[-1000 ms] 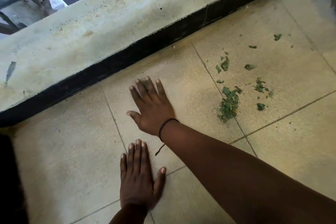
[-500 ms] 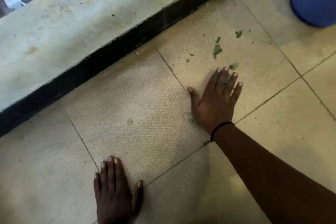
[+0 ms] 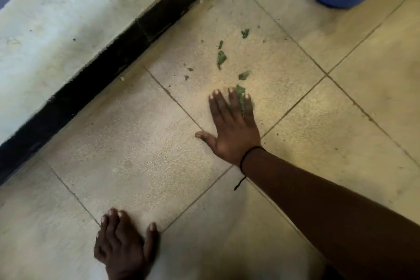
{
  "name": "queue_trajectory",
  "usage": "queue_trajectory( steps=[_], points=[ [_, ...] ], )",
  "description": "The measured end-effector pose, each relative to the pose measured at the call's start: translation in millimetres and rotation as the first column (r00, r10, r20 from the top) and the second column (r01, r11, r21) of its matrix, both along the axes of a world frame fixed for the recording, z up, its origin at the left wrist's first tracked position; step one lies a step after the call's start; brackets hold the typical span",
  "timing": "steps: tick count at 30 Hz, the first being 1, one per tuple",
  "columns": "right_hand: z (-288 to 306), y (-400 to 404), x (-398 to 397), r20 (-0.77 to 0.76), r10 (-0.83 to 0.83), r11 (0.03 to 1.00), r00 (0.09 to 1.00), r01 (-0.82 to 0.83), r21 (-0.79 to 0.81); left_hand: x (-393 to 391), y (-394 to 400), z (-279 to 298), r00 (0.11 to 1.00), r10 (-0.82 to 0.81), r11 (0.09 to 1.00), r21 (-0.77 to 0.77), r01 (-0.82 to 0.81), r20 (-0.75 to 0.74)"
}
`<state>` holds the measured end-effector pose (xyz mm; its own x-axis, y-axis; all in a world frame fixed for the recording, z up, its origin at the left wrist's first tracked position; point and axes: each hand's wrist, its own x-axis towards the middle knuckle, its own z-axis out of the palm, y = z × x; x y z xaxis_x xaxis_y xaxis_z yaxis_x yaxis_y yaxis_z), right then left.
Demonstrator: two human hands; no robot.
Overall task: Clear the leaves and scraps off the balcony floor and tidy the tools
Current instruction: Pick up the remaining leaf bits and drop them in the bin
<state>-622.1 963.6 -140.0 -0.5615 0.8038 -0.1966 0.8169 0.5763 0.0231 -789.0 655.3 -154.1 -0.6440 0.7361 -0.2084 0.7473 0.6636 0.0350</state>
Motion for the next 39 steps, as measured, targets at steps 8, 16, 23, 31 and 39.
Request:
queue_trajectory(
  steps=[8,16,23,31,39],
  points=[
    [-9.8,-46.1,23.0,-0.154,0.058,0.998,0.986,-0.054,0.033,6.2,248.3,13.2,0.921,-0.376,0.925,0.099,0.367,0.097],
    [-12.8,76.1,10.1,-0.177,-0.297,0.951,0.938,0.307,0.027,0.0,255.3,7.0,0.909,-0.394,0.915,-0.033,0.401,0.135],
    [-7.2,78.0,34.5,-0.331,-0.499,0.859,0.801,0.507,-0.067,-1.5,253.8,9.6,0.908,-0.393,0.915,-0.034,0.402,0.147],
    [-7.9,82.1,16.2,-0.195,-0.544,0.839,0.816,0.524,-0.147,-1.7,252.0,6.5,0.907,-0.392,0.916,-0.03,0.4,0.152],
    [7.0,177.9,1.8,-0.515,-0.312,0.926,0.798,0.133,-0.354,-1.8,252.4,7.9,0.907,-0.396,0.915,-0.018,0.402,0.144]
  ],
)
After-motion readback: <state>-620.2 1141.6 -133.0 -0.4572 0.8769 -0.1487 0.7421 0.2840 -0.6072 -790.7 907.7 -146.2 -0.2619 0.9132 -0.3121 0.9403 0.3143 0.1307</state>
